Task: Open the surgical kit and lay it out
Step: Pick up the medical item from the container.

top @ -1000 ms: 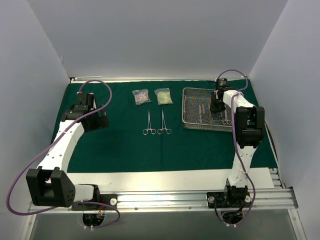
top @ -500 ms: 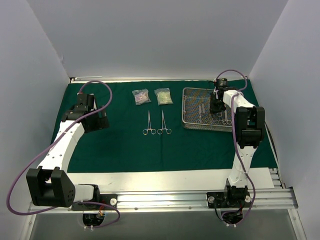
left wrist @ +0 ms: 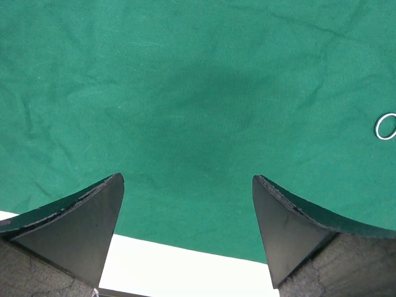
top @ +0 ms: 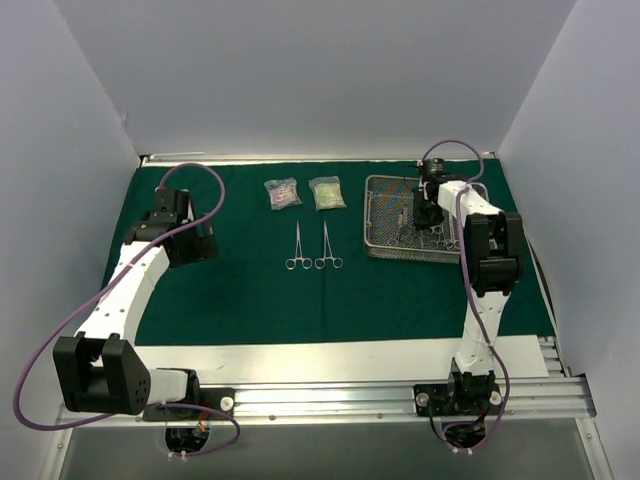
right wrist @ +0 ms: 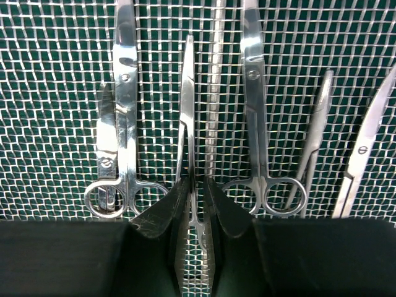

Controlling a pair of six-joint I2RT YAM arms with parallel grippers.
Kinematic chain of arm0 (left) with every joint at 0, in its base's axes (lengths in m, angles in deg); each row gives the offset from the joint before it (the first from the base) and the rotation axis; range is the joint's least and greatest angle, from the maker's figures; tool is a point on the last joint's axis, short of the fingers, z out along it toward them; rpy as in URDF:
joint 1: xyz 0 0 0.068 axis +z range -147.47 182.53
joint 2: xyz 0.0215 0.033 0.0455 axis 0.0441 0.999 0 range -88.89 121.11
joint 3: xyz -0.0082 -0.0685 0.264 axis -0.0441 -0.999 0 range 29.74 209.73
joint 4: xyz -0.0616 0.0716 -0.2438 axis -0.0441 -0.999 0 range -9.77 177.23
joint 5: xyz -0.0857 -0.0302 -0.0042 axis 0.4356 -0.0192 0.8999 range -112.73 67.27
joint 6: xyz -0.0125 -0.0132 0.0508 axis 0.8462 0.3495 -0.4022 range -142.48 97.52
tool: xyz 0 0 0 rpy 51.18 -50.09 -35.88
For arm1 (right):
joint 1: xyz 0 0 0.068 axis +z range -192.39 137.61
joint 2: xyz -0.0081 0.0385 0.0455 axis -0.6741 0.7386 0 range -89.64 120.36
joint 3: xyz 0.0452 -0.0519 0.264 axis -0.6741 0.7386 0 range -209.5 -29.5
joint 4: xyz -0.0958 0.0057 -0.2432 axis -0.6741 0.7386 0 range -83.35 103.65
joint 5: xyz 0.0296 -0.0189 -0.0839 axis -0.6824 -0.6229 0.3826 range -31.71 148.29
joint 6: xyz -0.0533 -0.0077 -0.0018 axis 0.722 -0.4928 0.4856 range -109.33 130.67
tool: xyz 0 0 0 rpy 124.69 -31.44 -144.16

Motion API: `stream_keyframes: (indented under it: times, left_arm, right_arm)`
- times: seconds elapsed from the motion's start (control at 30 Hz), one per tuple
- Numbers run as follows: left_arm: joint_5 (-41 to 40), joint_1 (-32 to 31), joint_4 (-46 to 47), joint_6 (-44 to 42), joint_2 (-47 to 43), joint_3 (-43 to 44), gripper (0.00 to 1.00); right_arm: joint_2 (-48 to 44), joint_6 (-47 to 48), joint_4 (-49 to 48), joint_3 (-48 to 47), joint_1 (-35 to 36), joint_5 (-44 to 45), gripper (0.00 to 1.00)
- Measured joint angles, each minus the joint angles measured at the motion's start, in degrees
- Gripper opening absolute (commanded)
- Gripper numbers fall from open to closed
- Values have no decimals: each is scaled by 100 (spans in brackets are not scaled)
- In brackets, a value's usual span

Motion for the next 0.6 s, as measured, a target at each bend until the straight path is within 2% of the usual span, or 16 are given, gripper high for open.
stream_keyframes:
  times: [0.23,0.3,0.4,0.6]
  left_arm:
    - [0,0,0,2,0,-26,94]
    - [0,0,0,0,0,-26,94]
    - [0,0,0,0,0,-26,94]
    - [0,0,-2,2,-35,-28,94]
  right_arm:
    - [42,9,-17,-7,63,74,11]
    - [52,9,-15,-17,63,76,9]
    - [66,-7,-9,-44,66,44,0]
    - [66,-2,-11,-57,59,50,0]
